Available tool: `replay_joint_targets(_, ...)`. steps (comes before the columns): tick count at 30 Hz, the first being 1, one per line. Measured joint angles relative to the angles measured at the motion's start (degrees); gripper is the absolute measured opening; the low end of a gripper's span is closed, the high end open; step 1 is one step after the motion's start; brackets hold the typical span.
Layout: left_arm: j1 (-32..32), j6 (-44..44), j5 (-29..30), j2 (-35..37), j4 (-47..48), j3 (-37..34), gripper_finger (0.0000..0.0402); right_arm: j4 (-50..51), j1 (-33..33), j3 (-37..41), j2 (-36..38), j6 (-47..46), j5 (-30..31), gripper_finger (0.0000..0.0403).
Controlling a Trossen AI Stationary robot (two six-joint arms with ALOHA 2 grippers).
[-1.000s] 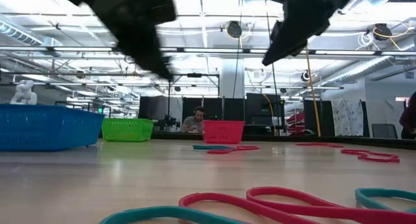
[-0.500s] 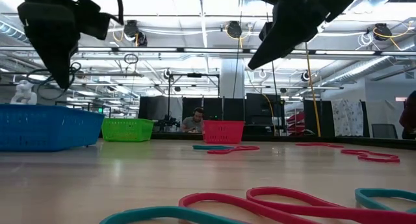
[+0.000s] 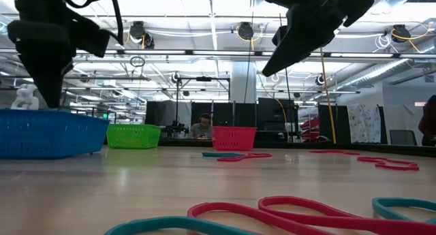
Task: Sort rubber bands into baskets
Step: Put the blue rubber band into the blue bin
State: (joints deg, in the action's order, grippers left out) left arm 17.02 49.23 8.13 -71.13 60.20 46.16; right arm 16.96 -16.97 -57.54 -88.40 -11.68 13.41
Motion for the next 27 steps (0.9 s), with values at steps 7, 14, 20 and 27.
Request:
replay_joint_targets(7, 0.00, -0.02, -1.72, -0.02, 0.17, -0.38, 0.0098, 0.00, 0.00, 0.00, 0.00, 0.15, 0.00, 0.0110)
replay_joint_targets(14, -0.04, -0.64, -2.85, 0.00, 0.62, -0.38, 0.0107, 0.03, 0.00, 0.02, 0.00, 0.17, 0.00, 0.0110)
replay_joint_targets(20, -0.08, -3.85, -8.47, 0.00, 0.85, -0.33, 0.0107, 0.01, 0.00, 0.02, 0.00, -0.53, -0.02, 0.0110)
replay_joint_targets(27, -0.44, -6.18, -4.40, 0.01, 5.89, 5.68, 0.0107, -1.34, 0.00, 0.04, 0.00, -0.70, -0.02, 0.0110)
